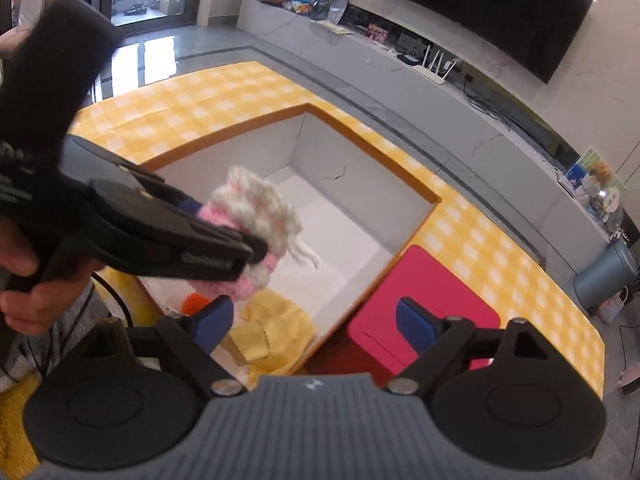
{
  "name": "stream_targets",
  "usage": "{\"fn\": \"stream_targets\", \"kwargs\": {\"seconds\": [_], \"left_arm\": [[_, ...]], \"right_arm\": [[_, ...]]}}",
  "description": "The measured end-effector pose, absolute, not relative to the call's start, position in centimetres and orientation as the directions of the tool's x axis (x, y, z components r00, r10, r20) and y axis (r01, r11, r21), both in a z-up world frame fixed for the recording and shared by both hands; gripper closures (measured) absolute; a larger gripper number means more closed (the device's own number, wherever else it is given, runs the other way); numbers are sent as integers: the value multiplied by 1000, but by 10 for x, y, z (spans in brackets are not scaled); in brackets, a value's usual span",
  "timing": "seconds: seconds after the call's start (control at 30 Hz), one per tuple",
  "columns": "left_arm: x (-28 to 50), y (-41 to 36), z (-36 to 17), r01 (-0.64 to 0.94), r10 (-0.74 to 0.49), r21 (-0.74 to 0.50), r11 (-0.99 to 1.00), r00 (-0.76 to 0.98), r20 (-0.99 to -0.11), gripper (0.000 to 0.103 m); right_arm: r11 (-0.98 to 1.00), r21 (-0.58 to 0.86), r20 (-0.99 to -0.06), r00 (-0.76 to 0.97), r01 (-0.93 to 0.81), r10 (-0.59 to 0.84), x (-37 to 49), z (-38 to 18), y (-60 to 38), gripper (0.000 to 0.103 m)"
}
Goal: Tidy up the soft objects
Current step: 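Open the right tool to drop the yellow cloth while the left tool drops the pouch into the box, then move both tools back over the pile of soft items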
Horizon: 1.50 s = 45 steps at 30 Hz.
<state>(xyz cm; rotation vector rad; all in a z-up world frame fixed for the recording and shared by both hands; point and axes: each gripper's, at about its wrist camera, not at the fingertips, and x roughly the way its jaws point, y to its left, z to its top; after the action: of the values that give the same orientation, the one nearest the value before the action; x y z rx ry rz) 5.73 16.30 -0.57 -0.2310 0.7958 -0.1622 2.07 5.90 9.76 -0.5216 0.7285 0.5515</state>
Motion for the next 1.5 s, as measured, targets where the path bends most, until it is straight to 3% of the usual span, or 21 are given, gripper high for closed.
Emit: {"fn": "stream_targets", "kwargs": {"seconds": [0.03,0.23,0.43,0.9,1.5], "left_arm": [[56,159,-6,66,-220,-243,968,691,-688,42],[51,155,-6,2,-105,-150,989,725,-681,14],[41,168,1,-68,-66,-198,978,798,-599,8],[36,181,16,-118,-52,-266,957,829,-556,0],[15,141,54,-78,-11,-171,982,884,-467,0]], "right_arm": [[741,-239,-734,617,-628,286,22,98,57,16],[756,-222,-736,615,-616,284,25,96,52,16],[758,-216,-736,613,-615,288,25,94,49,16],[778,-178,-725,615,-603,310,29,96,45,16],[855,-36,-644,666,-518,377,26,127,-15,16]]}}
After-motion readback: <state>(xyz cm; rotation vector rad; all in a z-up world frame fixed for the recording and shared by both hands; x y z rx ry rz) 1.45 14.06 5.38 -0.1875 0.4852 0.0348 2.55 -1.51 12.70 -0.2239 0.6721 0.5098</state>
